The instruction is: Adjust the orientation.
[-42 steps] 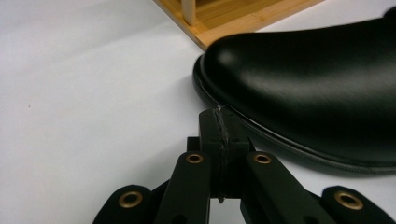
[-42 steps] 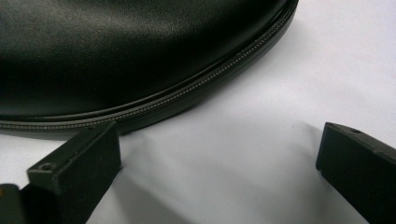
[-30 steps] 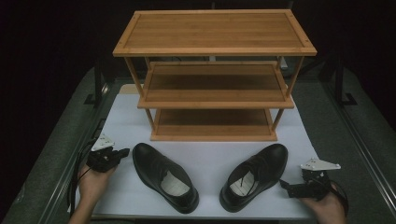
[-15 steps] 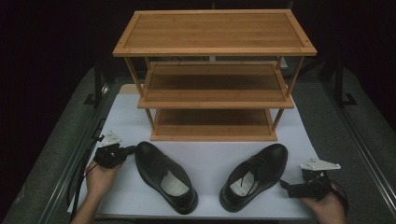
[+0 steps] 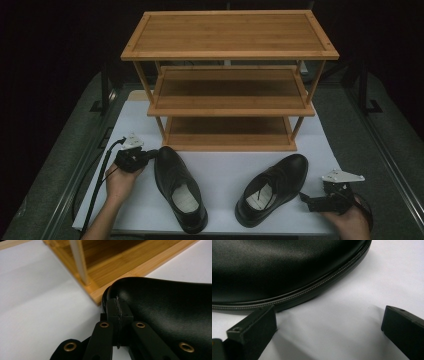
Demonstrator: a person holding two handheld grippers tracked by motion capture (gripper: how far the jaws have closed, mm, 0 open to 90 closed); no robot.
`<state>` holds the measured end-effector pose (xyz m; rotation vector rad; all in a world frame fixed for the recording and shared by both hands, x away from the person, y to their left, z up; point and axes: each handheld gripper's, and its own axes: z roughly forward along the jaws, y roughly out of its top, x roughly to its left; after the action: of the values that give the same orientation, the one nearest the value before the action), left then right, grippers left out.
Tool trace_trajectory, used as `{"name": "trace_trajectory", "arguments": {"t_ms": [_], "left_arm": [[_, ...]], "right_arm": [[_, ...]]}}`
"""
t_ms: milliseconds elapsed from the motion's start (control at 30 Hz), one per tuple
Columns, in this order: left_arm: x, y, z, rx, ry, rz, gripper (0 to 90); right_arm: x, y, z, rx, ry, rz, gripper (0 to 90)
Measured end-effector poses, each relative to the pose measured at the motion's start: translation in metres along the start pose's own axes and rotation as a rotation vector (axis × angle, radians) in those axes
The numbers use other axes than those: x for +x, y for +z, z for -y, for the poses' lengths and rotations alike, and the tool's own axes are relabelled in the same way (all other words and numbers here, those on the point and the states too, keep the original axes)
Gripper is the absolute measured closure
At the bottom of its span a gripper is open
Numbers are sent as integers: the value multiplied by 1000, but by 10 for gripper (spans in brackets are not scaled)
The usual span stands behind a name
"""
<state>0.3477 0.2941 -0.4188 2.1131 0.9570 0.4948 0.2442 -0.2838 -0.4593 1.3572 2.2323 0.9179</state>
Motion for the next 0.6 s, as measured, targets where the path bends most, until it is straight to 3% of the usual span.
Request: {"name": "trace_trajectory", "arguments": {"t_ms": [600], "left_arm": [[-23, 35, -34, -6, 59, 53, 900]], "right_arm": [[0, 0, 0, -1, 0, -1, 0]]}}
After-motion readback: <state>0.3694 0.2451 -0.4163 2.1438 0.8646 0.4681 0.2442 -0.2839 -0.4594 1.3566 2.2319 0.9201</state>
